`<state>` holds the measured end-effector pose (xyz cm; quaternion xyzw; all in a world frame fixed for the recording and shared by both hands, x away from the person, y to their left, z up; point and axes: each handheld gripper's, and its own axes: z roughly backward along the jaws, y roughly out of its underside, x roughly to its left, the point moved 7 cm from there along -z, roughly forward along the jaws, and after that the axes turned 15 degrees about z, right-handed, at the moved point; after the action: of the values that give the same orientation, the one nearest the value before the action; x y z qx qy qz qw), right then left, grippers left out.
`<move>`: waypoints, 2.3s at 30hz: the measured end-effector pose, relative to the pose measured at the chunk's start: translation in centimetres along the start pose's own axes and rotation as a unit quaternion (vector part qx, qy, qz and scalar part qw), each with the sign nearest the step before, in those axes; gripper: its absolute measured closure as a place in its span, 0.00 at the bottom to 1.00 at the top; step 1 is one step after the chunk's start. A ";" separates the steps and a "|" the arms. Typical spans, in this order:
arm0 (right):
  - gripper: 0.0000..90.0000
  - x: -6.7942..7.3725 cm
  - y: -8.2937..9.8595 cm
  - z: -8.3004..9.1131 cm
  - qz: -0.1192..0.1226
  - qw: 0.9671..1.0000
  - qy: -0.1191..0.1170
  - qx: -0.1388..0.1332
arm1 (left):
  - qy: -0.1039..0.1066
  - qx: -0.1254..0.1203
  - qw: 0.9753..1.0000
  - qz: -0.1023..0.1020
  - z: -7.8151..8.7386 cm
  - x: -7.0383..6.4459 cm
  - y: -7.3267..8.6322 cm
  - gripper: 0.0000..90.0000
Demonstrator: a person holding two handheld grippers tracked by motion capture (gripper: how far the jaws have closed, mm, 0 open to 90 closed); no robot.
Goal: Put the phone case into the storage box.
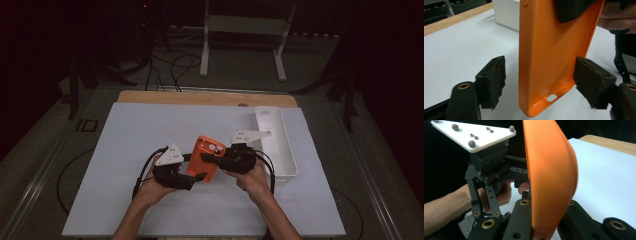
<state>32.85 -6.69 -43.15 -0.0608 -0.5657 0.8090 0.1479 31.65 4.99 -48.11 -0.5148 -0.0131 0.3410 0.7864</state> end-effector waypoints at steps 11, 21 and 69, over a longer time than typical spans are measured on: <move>0.96 0.6 -0.1 0.0 0.019 0.999 -0.026 -0.005 | 0.042 0.013 0.999 0.005 0.0 -0.3 0.2 0.54; 0.94 0.3 0.1 0.1 0.016 0.999 -0.044 -0.009 | 0.077 0.029 0.997 -0.006 0.1 -0.8 0.7 0.75; 0.20 -0.2 0.6 0.2 0.038 0.994 0.090 0.038 | 0.049 -0.001 0.999 0.009 0.7 0.0 0.1 0.95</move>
<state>32.85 -7.09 -43.68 -0.1497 -0.5158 0.8263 0.1695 31.38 5.59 -47.87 -0.5315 0.0298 0.3226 0.7826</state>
